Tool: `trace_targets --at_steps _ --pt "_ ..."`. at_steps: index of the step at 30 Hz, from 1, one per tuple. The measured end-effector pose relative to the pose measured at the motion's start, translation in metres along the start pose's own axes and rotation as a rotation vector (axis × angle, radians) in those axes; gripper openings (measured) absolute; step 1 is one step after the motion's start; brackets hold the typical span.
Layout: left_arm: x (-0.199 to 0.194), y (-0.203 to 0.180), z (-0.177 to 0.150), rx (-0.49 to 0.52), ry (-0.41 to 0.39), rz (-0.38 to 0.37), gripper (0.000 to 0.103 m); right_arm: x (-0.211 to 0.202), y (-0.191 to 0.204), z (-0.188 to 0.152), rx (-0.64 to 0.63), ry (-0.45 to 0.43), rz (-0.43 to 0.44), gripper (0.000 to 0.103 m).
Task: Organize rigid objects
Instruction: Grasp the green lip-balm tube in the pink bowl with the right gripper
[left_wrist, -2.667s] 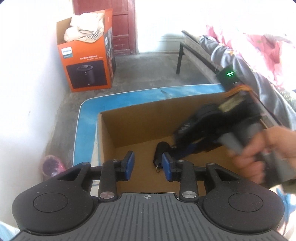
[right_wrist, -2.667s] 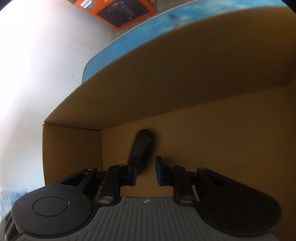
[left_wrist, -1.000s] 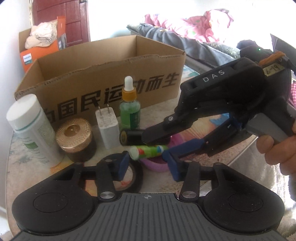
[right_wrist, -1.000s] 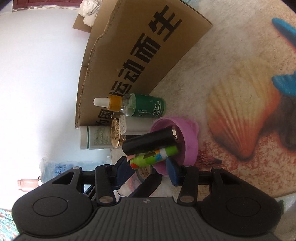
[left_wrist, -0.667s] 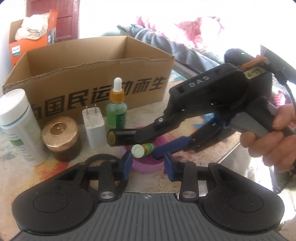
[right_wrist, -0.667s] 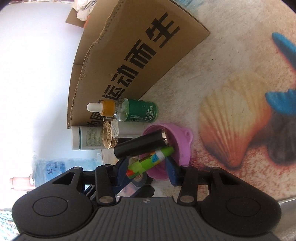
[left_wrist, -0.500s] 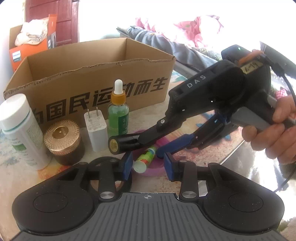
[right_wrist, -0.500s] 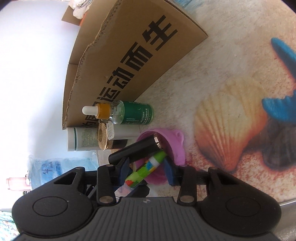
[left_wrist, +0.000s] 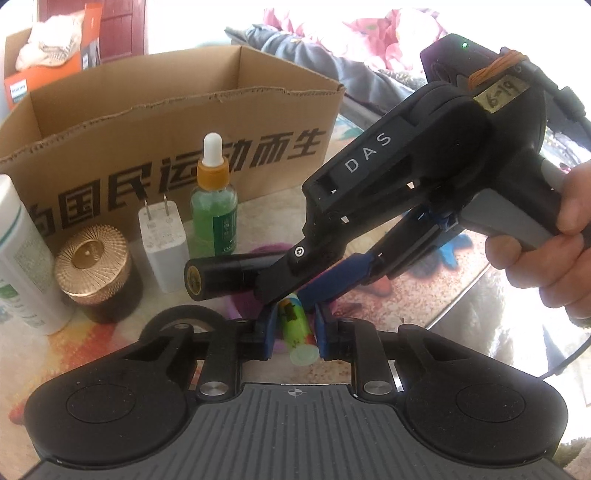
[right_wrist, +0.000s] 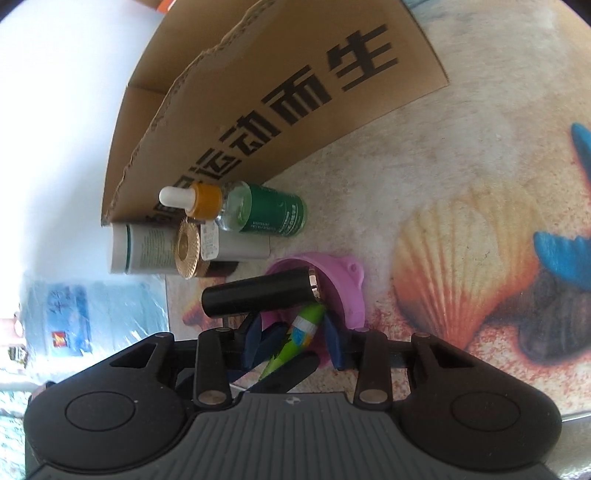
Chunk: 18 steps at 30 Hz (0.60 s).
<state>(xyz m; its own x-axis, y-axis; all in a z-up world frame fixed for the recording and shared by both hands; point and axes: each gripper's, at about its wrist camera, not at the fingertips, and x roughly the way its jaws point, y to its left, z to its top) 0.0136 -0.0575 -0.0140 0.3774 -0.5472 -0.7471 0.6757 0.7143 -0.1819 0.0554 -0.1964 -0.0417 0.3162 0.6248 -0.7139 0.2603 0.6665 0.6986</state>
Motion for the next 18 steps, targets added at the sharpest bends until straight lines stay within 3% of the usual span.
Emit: trace_targets --at_steps 4,8,13,18 --pt "0.005 0.009 0.005 -0.049 0.019 -0.028 0.021 0.002 0.004 0.005 -0.011 0.017 -0.021 0.04" --pt "0.01 0.015 0.007 -0.073 0.043 -0.011 0.021 0.003 0.006 0.004 -0.028 0.001 -0.01 0.038" --pt "0.011 0.016 0.007 -0.087 0.041 -0.004 0.02 0.001 -0.001 0.0 -0.021 -0.026 0.007 0.024" --pt "-0.002 0.021 0.005 -0.112 0.022 -0.004 0.017 -0.004 -0.007 -0.005 -0.016 -0.05 0.043 0.022"
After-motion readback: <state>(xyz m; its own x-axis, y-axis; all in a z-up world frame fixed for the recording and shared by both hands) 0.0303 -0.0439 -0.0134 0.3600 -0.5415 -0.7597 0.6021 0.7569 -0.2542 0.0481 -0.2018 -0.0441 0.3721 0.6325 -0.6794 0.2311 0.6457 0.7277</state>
